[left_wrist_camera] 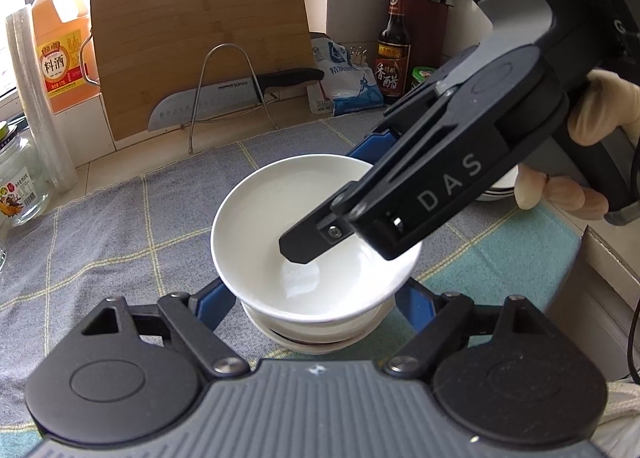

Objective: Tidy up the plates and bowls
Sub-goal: 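Lower the held bowl into the nested bowls with the right tool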

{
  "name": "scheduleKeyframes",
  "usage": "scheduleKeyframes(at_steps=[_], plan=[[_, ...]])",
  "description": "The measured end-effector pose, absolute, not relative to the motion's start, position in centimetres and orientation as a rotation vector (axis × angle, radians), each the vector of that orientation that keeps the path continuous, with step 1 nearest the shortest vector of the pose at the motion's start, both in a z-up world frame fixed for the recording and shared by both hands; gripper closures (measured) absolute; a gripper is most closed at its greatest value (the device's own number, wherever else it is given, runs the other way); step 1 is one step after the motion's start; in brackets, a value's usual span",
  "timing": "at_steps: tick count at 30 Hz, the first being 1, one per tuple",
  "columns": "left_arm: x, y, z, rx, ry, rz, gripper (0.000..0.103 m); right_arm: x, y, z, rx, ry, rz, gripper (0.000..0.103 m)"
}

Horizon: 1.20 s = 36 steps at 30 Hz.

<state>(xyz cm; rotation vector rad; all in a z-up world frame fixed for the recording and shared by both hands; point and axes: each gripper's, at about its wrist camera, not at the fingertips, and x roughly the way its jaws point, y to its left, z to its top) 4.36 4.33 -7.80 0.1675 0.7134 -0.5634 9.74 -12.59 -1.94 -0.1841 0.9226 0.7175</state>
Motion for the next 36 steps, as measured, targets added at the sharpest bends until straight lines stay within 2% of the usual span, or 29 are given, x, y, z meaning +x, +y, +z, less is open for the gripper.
scheduleKeyframes(at_steps=[36], plan=[[5.1, 4.1, -8.3, 0.199, 0.723, -0.572, 0.016, 9.7, -12.4, -3.5, -0.229, 0.914, 0.690, 0.030]])
